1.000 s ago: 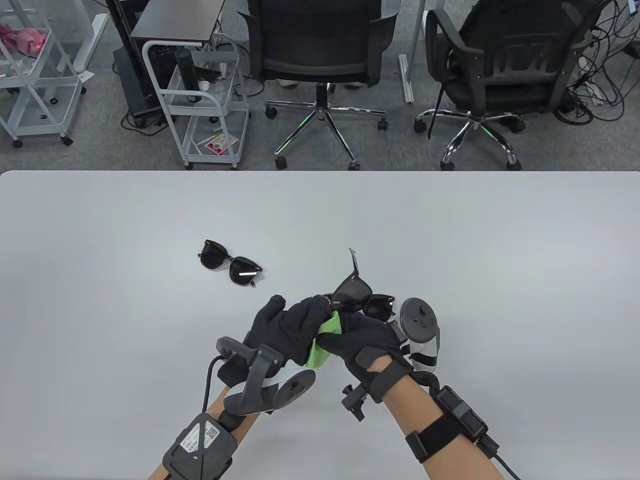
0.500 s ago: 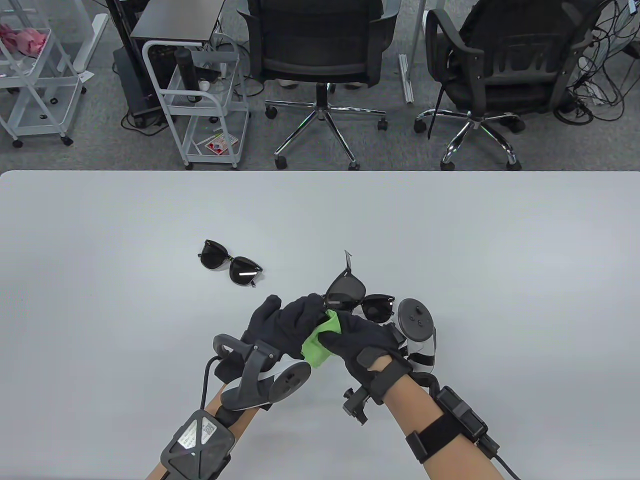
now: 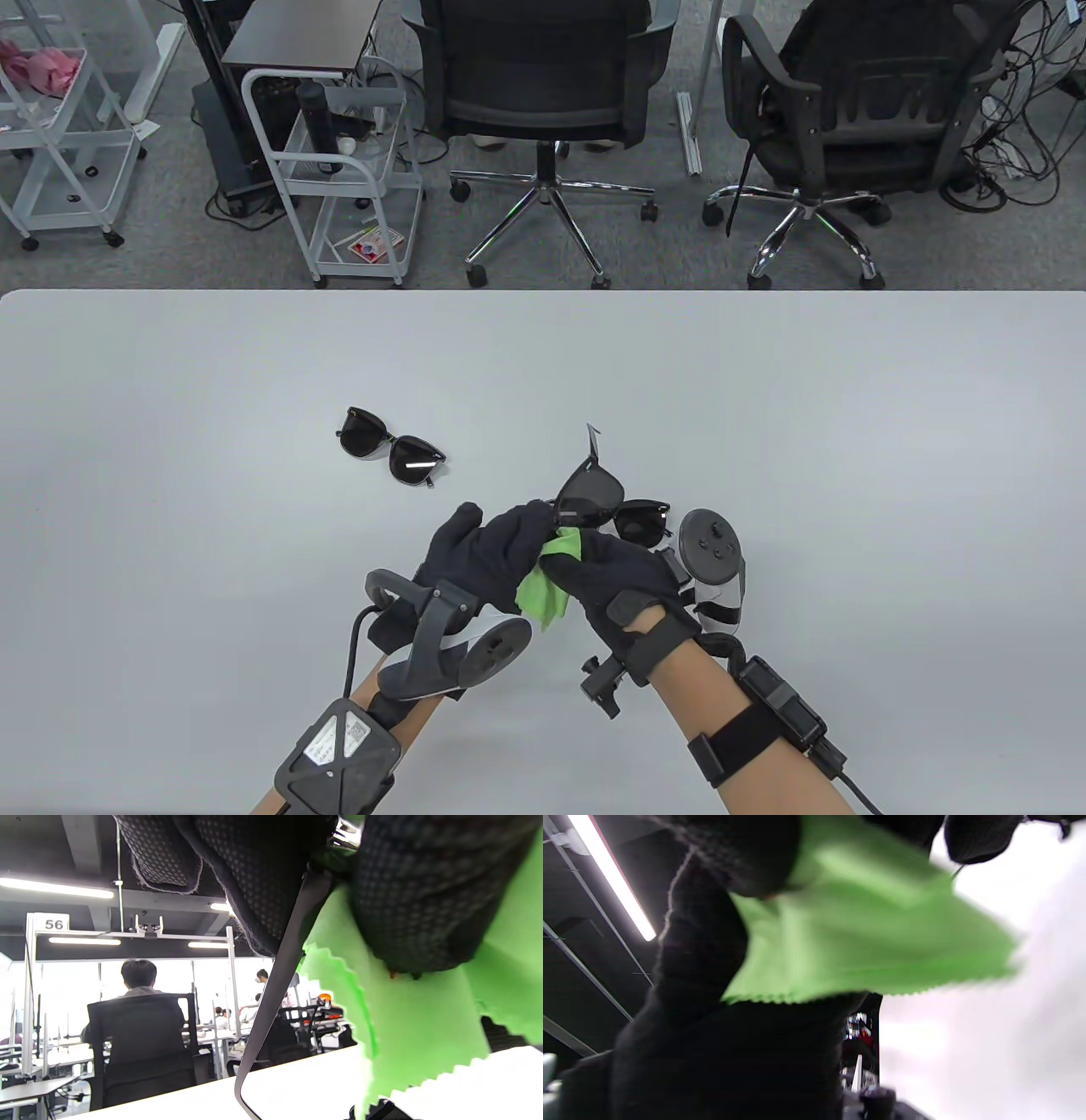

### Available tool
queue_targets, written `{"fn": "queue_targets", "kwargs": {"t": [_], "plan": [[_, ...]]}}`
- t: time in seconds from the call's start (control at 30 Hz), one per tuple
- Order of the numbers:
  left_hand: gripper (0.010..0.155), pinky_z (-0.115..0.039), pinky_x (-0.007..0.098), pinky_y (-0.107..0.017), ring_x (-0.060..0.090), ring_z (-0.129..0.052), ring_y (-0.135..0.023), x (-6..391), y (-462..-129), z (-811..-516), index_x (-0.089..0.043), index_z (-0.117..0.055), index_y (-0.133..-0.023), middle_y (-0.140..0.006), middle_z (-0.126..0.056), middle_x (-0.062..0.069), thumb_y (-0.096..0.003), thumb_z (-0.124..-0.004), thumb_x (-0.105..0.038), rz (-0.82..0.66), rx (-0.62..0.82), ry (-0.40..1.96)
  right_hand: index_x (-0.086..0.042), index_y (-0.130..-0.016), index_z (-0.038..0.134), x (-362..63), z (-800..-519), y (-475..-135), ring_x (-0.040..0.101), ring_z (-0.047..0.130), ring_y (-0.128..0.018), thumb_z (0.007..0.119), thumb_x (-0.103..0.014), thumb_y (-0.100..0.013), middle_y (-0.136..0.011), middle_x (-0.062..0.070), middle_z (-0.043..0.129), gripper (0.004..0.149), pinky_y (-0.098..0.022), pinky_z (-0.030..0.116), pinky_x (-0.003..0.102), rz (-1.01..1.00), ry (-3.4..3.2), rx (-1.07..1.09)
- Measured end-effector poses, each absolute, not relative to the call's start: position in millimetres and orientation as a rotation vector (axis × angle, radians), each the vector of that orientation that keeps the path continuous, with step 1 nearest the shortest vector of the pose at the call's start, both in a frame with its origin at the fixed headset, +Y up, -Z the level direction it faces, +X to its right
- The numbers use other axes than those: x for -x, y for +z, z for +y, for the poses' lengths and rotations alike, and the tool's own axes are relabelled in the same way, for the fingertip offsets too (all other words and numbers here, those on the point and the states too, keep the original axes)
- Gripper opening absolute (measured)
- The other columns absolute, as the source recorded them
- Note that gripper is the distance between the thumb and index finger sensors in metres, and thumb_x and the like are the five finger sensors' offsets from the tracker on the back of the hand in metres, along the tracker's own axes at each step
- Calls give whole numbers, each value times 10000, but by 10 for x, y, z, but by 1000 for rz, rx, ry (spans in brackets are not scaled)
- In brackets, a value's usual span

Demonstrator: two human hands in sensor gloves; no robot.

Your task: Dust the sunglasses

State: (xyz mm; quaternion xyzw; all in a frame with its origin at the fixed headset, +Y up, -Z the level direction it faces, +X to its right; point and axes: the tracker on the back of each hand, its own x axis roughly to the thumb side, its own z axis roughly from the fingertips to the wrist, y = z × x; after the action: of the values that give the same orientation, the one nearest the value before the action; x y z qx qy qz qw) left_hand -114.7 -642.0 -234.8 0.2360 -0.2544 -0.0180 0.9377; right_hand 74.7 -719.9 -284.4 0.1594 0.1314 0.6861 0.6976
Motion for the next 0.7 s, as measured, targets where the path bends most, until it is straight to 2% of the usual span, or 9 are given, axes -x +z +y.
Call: {"fn": "queue_targets", "kwargs": {"t": [0.07, 0.17, 0.27, 0.33, 0.4, 0.53, 0.63, 0.7], "plan": [[959, -782, 413, -699, -43, -1082, -561, 1150, -2355, -6433, -307, -603, -1026, -947, -819, -111, -193, -1000, -566, -521, -474, -34, -151, -837, 846, -743, -7201, -2850, 346, 969, -741, 862, -266, -419, -803, 42, 967, 434, -586, 673, 645, 292, 1570, -360], [962, -783, 411, -699, -49, -1082, -553, 1124, -2347, -6428, -301, -603, -1027, -946, -820, -106, -192, -997, -572, -527, -474, -24, -144, -784, 871, -757, -7150, -2858, 326, 996, -683, 912, -269, -387, -737, 36, 989, 418, -576, 686, 638, 243, 1624, -349], [964, -785, 409, -698, -52, -1081, -553, 1096, -2333, -6416, -299, -603, -1027, -944, -821, -106, -190, -995, -571, -533, -475, -5, -166, -726, 886, -779, -7120, -2841, 283, 1023, -627, 947, -361, -382, -665, 2, 1006, 400, -575, 706, 620, 170, 1680, -340], [966, -789, 406, -696, -57, -1084, -547, 1085, -2328, -6408, -291, -608, -1026, -940, -827, -102, -186, -993, -573, -532, -470, 12, -168, -688, 910, -788, -7125, -2827, 273, 1039, -590, 928, -438, -396, -621, -2, 1023, 399, -571, 716, 616, 137, 1659, -314], [965, -789, 406, -696, -57, -1084, -545, 1096, -2333, -6399, -293, -610, -1025, -940, -826, -102, -186, -995, -573, -528, -466, 24, -158, -695, 913, -787, -7121, -2827, 282, 1035, -595, 893, -443, -417, -627, 8, 1023, 399, -575, 710, 621, 140, 1641, -334], [962, -787, 407, -697, -51, -1086, -546, 1130, -2336, -6400, -295, -610, -1025, -942, -825, -101, -188, -1000, -568, -519, -483, -6, -140, -783, 885, -761, -7157, -2835, 318, 998, -692, 825, -382, -445, -734, 33, 997, 421, -589, 686, 634, 219, 1559, -364], [960, -789, 406, -696, -50, -1087, -545, 1148, -2350, -6424, -302, -613, -1023, -940, -828, -106, -187, -1004, -570, -521, -470, -14, -131, -825, 853, -743, -7178, -2844, 344, 970, -734, 851, -291, -426, -786, 53, 969, 430, -589, 673, 644, 275, 1558, -375], [963, -791, 404, -695, -55, -1087, -536, 1138, -2344, -6424, -298, -616, -1022, -937, -830, -106, -185, -1004, -574, -525, -469, -13, -140, -797, 858, -749, -7155, -2850, 326, 986, -704, 889, -278, -400, -752, 39, 978, 422, -584, 683, 638, 248, 1606, -376]]}}
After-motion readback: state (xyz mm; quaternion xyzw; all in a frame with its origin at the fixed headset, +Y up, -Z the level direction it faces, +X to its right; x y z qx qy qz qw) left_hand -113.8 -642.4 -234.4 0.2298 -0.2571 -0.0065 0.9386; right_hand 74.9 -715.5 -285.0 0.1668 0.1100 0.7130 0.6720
